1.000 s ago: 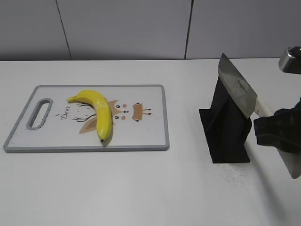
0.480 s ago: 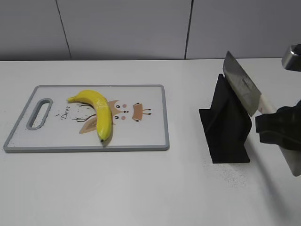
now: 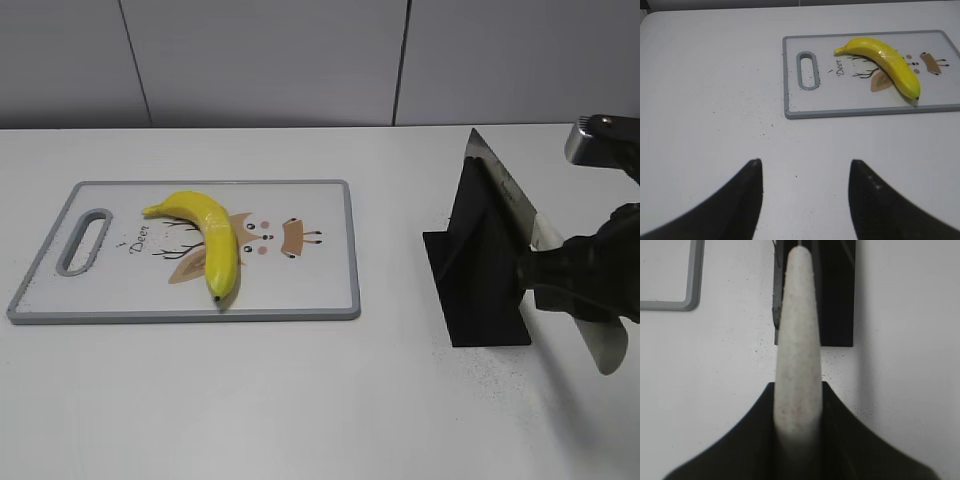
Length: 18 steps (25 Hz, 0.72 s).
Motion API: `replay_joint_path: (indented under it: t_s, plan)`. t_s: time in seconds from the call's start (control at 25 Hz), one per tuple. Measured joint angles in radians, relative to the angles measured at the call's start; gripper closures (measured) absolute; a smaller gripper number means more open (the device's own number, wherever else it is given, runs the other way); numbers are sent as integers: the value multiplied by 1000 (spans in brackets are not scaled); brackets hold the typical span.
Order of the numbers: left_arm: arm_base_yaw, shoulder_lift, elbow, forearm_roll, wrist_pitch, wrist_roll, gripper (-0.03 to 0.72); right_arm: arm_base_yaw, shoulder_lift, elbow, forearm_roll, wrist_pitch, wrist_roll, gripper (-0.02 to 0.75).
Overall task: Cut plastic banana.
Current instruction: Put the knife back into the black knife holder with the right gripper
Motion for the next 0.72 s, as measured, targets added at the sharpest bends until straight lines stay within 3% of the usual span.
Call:
replay_joint_path:
  t_s: [0.16,0.36,0.44,0.72]
  plan:
    - [0,0,0,0,0,0,153,0,0,-1,0,-17,-2,543]
    - [0,0,0,0,0,0,153,0,0,-9,-1,-69,-6,233]
    - [0,0,0,0,0,0,153,0,0,-17,-2,-74,-13,172]
    - [0,0,0,0,0,0,153,0,2,-163,-3,27,-108,146]
